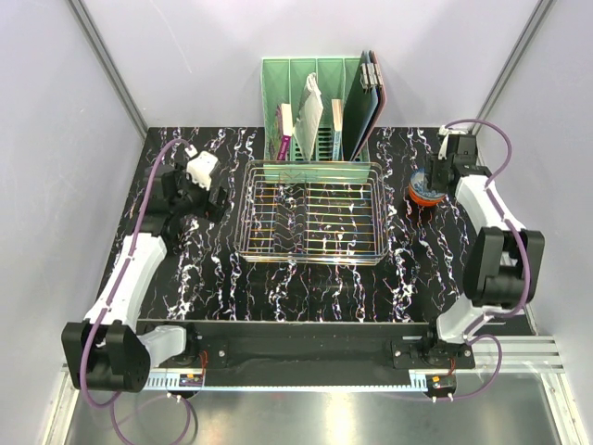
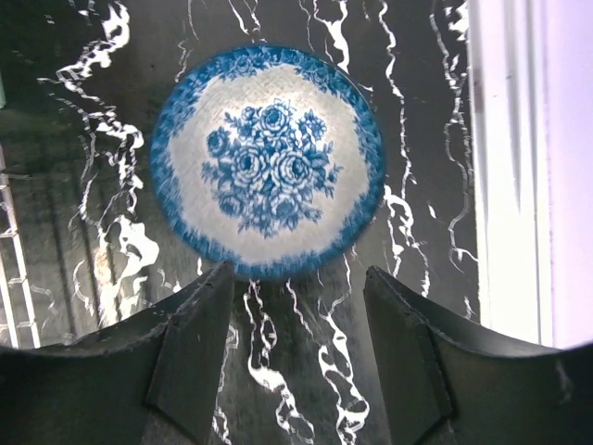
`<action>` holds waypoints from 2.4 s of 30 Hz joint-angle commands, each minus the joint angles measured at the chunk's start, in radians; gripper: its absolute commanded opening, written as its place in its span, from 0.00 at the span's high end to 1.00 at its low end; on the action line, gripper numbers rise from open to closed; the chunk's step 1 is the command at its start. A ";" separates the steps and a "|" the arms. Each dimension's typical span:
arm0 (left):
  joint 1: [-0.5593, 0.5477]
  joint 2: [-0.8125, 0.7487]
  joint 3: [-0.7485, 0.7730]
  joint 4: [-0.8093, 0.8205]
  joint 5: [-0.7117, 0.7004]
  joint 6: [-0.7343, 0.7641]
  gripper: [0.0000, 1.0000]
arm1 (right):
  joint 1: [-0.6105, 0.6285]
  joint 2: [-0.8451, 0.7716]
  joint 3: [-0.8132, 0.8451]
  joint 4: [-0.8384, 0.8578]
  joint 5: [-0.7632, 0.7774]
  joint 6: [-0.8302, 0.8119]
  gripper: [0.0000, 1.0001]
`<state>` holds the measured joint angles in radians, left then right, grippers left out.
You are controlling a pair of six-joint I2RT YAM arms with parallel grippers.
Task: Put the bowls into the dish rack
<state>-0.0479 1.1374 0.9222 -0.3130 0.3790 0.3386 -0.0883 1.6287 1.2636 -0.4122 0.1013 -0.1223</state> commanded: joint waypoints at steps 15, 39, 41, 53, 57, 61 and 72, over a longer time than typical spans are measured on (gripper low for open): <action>-0.003 -0.065 -0.048 0.014 0.000 0.022 0.01 | -0.094 0.167 0.125 0.059 -0.023 0.049 0.39; -0.004 -0.060 -0.060 0.011 0.017 0.013 0.01 | -0.107 0.260 0.181 0.061 -0.025 0.078 0.82; -0.003 -0.062 -0.062 0.012 0.017 0.013 0.01 | -0.107 0.260 0.181 0.061 -0.029 0.078 0.91; -0.004 -0.064 -0.040 0.009 0.027 -0.006 0.01 | -0.107 0.180 0.188 0.061 -0.032 0.069 1.00; -0.004 -0.064 -0.016 -0.006 0.052 -0.019 0.01 | -0.107 0.123 0.191 0.058 -0.038 0.064 1.00; -0.004 -0.059 0.017 -0.024 0.072 -0.029 0.01 | -0.107 0.076 0.192 0.052 -0.049 0.062 1.00; -0.012 -0.044 0.067 -0.060 0.121 -0.046 0.01 | -0.107 -0.050 0.201 0.018 -0.130 0.041 1.00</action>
<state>-0.0498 1.0878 0.9367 -0.3698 0.4477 0.3073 -0.1936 1.6863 1.4303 -0.4091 0.0566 -0.0692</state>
